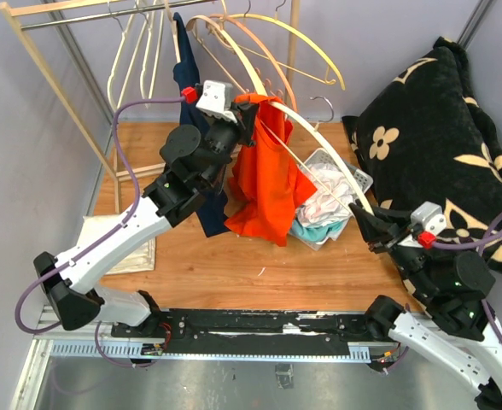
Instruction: Remove the t-shirt from the hanger
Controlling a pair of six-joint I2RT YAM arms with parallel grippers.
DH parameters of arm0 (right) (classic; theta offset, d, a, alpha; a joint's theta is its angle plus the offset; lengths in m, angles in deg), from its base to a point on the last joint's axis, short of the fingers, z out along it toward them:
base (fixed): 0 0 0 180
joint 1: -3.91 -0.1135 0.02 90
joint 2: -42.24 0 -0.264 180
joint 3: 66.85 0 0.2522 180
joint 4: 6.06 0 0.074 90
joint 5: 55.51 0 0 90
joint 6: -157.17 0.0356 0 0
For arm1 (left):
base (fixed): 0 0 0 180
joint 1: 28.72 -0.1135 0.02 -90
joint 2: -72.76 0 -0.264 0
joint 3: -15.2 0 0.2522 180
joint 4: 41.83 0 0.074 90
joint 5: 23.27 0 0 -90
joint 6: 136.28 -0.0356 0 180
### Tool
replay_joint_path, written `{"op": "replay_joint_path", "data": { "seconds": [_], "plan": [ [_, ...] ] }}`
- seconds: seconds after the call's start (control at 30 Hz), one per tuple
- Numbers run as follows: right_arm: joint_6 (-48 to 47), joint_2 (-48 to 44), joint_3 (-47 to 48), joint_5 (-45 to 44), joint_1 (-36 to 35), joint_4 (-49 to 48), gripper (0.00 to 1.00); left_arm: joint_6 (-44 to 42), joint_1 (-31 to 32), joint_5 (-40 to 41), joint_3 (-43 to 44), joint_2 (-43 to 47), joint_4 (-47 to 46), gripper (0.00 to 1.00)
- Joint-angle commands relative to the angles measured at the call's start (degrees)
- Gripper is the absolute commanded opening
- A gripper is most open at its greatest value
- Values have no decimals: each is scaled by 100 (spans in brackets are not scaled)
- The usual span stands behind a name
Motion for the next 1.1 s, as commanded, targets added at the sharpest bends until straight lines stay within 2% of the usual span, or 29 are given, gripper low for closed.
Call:
{"op": "replay_joint_path", "data": {
  "seconds": [0.0,0.17,0.8,0.93,1.07],
  "plan": [
    [-182,-371,221,94,-50,23,1,-491,11,734,416,-292,175,1],
    [-225,-682,366,54,-45,269,1,-656,-4,987,726,-534,269,0],
    [-445,-1317,1011,-383,-44,823,1,-787,-103,978,1993,-1329,859,1],
    [-466,-1379,1113,-699,-45,762,1,-788,-103,822,2162,-1393,963,1],
    [-517,-1320,1145,-1200,-50,612,1,-792,-103,-34,2173,-1270,755,1]
  ]
}}
